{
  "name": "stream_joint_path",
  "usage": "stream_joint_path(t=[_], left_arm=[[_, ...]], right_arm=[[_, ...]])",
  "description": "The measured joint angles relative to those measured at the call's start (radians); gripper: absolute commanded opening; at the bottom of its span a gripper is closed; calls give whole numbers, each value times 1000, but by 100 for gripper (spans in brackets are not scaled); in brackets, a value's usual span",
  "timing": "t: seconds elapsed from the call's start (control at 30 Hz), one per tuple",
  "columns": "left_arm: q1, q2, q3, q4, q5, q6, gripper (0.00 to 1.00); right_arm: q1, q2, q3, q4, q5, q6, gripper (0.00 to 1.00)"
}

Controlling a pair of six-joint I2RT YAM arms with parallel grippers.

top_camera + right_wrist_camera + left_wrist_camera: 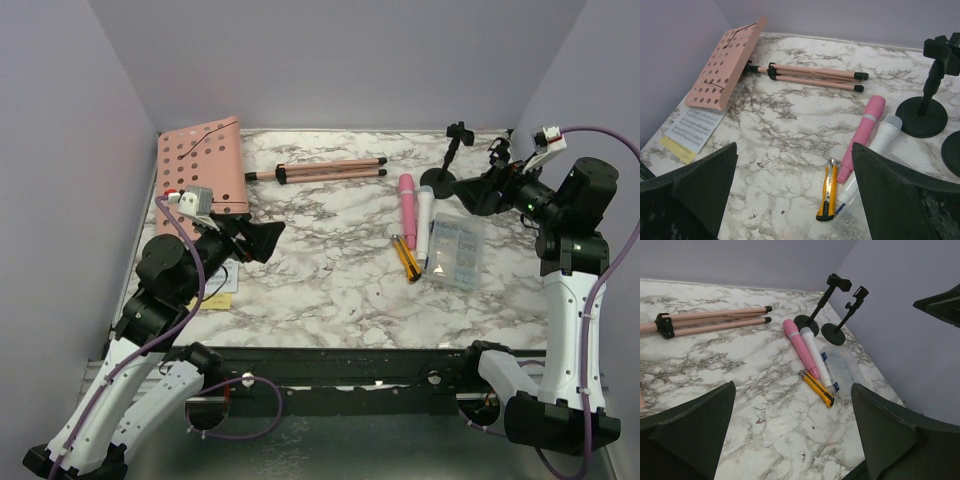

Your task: Pack up the instrument practice props

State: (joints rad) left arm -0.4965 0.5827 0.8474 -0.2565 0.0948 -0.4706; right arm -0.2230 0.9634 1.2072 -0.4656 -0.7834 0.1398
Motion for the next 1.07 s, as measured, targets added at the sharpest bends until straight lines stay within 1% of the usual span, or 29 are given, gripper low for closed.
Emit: stream_joint_path(t=[1.07], left_arm=[[0, -55, -1, 1, 22, -61, 99]], right_arm=[[-1, -20, 2, -31, -42, 17, 99]])
